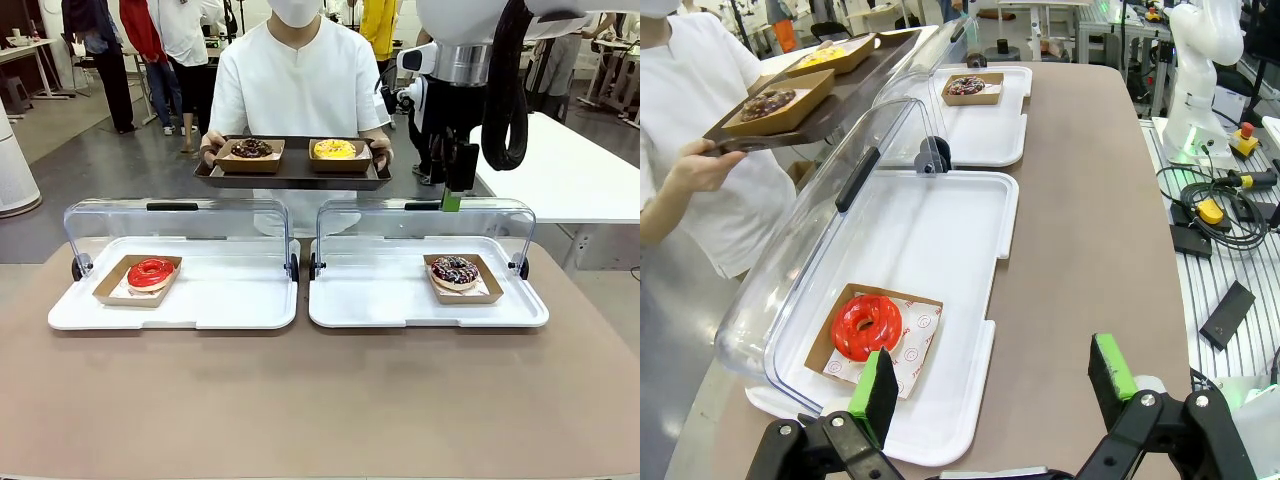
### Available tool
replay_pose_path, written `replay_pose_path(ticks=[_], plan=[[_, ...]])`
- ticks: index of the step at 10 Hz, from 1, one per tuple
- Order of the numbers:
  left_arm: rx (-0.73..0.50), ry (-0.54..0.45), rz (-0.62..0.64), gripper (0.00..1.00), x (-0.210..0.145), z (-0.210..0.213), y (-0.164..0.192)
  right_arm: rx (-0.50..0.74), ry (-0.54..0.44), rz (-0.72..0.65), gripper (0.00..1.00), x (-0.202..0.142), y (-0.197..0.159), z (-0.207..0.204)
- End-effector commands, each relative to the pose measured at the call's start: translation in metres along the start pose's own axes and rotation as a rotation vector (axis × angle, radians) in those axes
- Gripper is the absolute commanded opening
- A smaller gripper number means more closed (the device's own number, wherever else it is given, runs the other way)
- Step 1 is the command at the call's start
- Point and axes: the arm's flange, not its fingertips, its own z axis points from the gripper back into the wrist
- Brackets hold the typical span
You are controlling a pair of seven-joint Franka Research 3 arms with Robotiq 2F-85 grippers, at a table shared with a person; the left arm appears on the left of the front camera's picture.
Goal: Provide the desired donut to the person.
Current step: Place the picked Paper togo box onto the Handle tray extended by the person.
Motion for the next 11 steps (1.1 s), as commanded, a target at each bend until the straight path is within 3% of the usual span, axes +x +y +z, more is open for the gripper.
replay_pose_path(ticks=[1, 11], plan=[[0.008, -0.001, 0.0, 1.0, 0.0005, 0.0015, -0.0005, -0.001, 0.017, -0.004, 1.0, 0.0005, -0.0018, 0.0016], [0.008, -0.001, 0.0, 1.0, 0.0005, 0.0015, -0.0005, -0.001, 0.017, -0.004, 1.0, 0.0005, -0.0018, 0.0016]])
